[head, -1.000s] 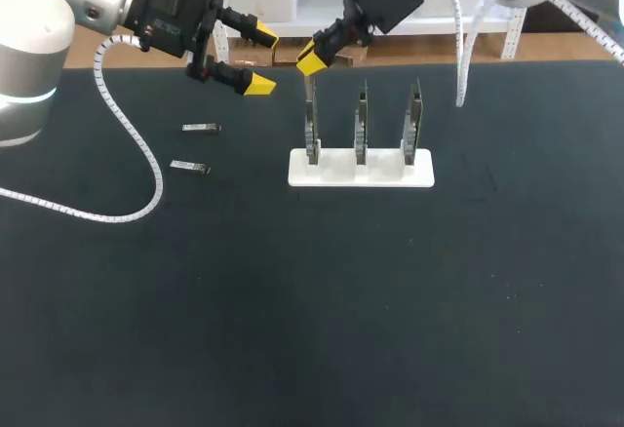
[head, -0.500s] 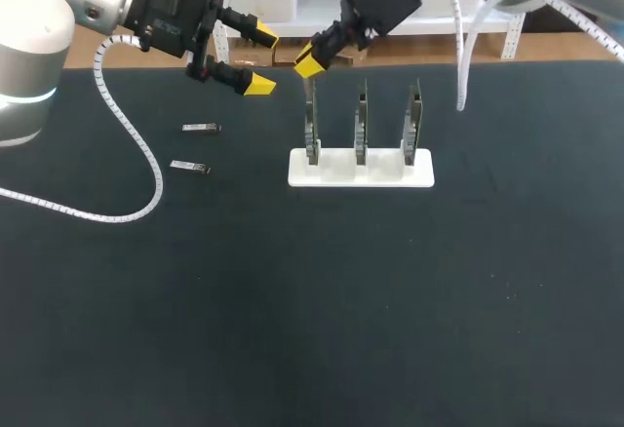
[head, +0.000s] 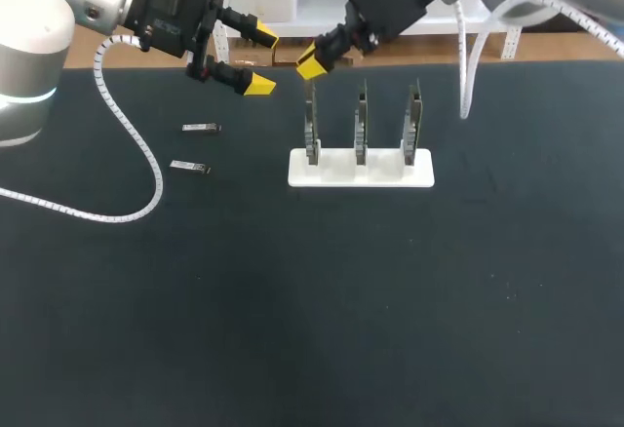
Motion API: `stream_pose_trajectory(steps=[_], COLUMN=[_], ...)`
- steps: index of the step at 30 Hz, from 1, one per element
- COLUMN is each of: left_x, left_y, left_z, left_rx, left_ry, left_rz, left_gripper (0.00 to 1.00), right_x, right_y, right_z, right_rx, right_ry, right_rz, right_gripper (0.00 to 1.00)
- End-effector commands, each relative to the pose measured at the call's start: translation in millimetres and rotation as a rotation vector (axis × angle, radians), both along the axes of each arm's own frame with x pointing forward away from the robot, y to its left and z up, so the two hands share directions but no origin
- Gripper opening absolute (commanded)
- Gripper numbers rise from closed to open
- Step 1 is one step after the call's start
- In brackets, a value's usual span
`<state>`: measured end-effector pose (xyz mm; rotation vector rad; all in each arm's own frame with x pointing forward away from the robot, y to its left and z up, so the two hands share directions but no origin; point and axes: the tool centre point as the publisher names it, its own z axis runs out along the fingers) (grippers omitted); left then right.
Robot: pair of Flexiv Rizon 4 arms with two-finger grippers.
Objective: Pick up the optical module with the left hand, and insert it into the network port with the right hand.
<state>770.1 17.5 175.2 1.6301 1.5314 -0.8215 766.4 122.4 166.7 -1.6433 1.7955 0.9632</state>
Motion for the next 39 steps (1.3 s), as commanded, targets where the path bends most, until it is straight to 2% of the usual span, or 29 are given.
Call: stream_pose_trajectory(steps=[1, 35, 37, 39], left_x=[1.9, 1.9, 1.9, 1.9], left_y=[-0.5, -0.5, -0.5, -0.5], left_z=[0.8, 0.8, 0.8, 0.8], left_rx=[0.006, 0.006, 0.006, 0.006], left_ry=[0.004, 0.004, 0.004, 0.004], left_rz=[-0.002, -0.002, -0.002, -0.002], left_gripper=[1.0, 1.0, 1.0, 1.0], right_x=[-4.4, -6.3, -7.5, -8.3], right_y=[-0.7, 0.7, 1.2, 1.7], right_z=[-4.6, -16.2, -16.3, -16.3], right_rx=[0.007, 0.009, 0.012, 0.017], right_ry=[-0.006, 0.018, 0.016, 0.017], right_rz=[-0.007, -0.009, -0.007, -0.006], right_gripper=[0.0, 0.0, 0.14, 0.37])
